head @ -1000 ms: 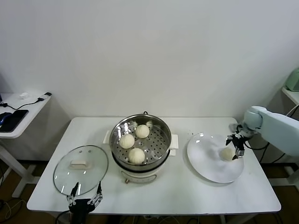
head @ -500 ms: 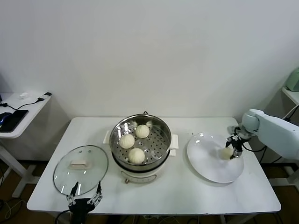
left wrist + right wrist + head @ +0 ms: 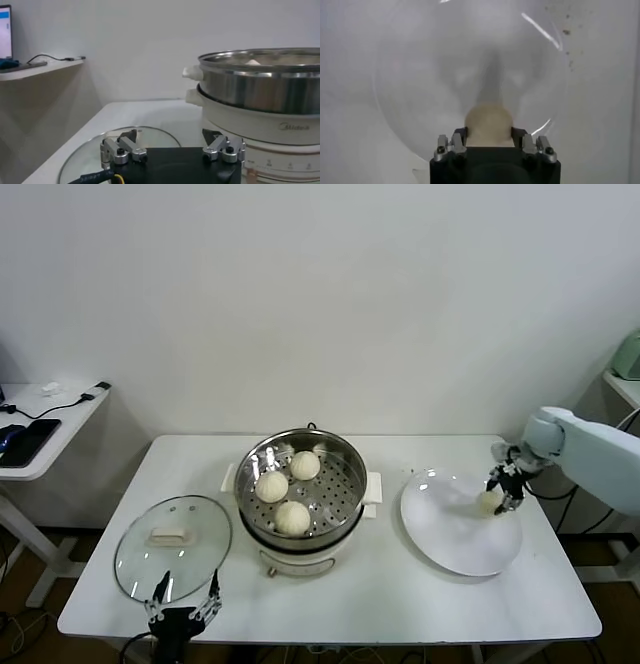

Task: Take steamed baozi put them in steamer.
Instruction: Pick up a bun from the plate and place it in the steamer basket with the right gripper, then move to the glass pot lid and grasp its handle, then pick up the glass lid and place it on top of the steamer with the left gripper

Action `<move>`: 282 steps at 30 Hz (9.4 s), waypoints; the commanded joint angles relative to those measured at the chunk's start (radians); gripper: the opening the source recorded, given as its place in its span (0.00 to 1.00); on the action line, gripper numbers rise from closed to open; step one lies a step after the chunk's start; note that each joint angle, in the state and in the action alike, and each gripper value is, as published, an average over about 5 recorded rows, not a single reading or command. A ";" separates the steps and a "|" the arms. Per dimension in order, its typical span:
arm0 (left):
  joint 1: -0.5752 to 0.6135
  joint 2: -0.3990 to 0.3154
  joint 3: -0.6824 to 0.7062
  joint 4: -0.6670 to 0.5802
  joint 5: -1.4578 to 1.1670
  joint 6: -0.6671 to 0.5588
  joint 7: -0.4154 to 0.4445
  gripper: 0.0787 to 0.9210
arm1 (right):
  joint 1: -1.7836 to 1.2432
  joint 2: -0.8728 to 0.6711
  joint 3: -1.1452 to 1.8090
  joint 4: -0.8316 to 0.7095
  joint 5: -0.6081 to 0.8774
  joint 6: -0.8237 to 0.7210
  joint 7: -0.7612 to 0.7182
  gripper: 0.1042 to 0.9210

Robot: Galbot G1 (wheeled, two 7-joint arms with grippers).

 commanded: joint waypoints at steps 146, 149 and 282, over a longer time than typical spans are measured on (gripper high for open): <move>-0.191 0.272 -0.077 0.410 1.295 -0.073 -0.423 0.88 | -1.932 0.564 1.898 0.739 0.136 0.339 1.031 0.88; -0.242 0.272 -0.074 0.448 1.298 -0.048 -0.420 0.88 | -1.934 0.564 1.895 0.738 0.119 0.329 1.031 0.88; -0.747 -0.017 0.678 0.266 1.670 0.761 0.258 0.06 | -1.969 0.561 1.948 0.750 0.023 0.386 1.073 0.88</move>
